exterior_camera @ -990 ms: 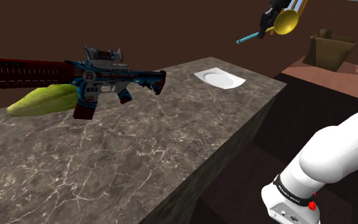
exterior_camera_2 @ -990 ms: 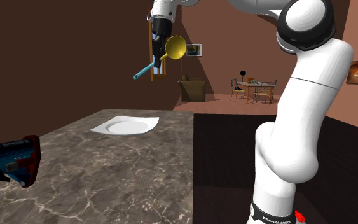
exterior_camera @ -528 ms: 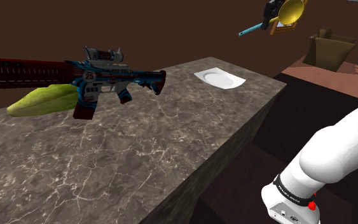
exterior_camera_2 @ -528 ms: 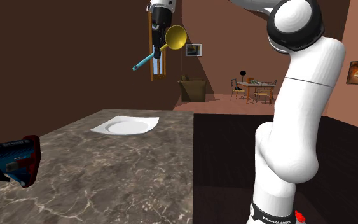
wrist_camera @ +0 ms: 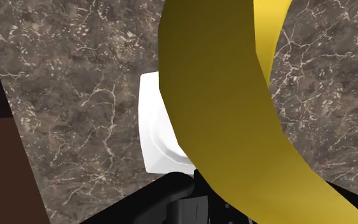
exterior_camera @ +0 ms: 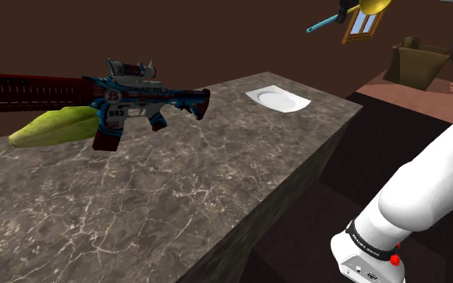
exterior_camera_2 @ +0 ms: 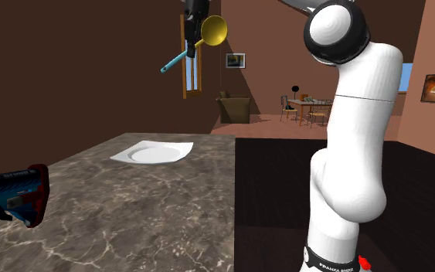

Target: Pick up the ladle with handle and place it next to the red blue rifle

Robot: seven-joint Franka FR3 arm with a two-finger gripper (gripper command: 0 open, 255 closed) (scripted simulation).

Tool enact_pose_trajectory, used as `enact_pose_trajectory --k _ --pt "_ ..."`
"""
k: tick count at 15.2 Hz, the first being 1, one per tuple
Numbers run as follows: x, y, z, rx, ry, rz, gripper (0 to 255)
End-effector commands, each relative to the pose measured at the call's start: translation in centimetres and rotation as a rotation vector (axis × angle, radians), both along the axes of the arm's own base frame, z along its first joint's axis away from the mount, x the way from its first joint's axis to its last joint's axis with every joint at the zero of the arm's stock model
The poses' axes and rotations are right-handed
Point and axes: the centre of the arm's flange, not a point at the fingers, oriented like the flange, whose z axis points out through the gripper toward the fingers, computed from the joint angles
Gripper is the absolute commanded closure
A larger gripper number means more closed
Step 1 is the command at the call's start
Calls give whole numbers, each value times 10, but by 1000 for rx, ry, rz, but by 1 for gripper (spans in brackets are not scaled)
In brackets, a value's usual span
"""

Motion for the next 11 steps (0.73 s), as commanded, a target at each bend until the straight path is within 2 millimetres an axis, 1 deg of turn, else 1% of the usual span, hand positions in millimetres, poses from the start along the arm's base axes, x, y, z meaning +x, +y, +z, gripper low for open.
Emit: enact_pose_trajectory --k 1,2,11 --pt "0 2 11 0 0 1 255" --pt "0 2 14 0 0 1 255" --pt "12 120 14 0 0 1 255"
